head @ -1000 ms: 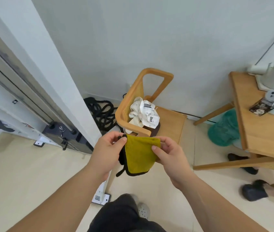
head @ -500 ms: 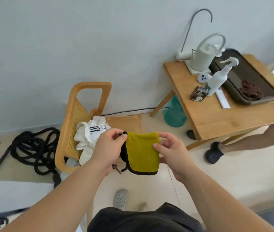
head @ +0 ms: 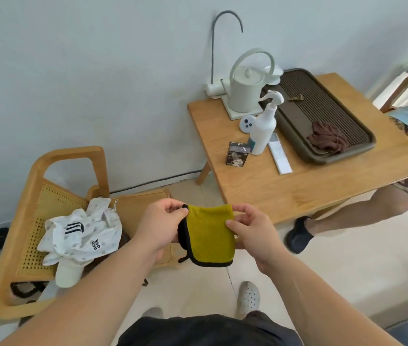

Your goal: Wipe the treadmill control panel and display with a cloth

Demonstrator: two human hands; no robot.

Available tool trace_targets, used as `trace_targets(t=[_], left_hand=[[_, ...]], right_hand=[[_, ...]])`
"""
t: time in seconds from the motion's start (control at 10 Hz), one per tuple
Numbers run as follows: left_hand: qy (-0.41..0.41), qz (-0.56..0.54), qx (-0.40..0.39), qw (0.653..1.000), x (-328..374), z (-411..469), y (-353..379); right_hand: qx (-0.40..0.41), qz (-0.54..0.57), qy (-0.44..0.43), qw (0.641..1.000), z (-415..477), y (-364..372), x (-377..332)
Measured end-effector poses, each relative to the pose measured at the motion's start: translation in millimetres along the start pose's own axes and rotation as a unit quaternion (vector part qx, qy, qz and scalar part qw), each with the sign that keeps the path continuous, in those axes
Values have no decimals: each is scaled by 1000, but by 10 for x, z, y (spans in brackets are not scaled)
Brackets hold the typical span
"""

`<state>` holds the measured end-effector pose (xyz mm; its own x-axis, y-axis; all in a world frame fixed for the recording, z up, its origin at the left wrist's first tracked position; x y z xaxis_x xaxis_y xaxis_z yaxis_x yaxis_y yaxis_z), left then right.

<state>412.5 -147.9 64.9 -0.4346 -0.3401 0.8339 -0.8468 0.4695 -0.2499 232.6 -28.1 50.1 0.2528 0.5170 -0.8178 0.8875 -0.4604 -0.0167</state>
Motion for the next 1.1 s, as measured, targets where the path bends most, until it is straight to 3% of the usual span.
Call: trace_targets(t=[0.2, 0.4, 0.8, 1.1], left_hand=[[-32, -28, 29, 999, 424, 45, 900], [-56, -51, 34, 997, 524, 357, 1323], [-175, -75, -54, 980, 151, 1310, 1949], [-187, 18, -51, 981, 5, 1394, 1906]], right_hand=[[-26, -63, 17, 998, 349, -947, -259], [-39, -98, 33, 994, 787, -1369, -413], [10, -217, 113, 970, 1699, -1684, -63], [-5, -261, 109, 959, 1860, -1721, 64]])
Point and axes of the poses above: each hand's wrist, its own z-axis towards the middle knuckle, its own y-axis out of the palm, x = y × z, the point moved 5 cm from there along z, towards the middle knuckle, and after that the axes turned 3 degrees about y, right-handed, at the moved point
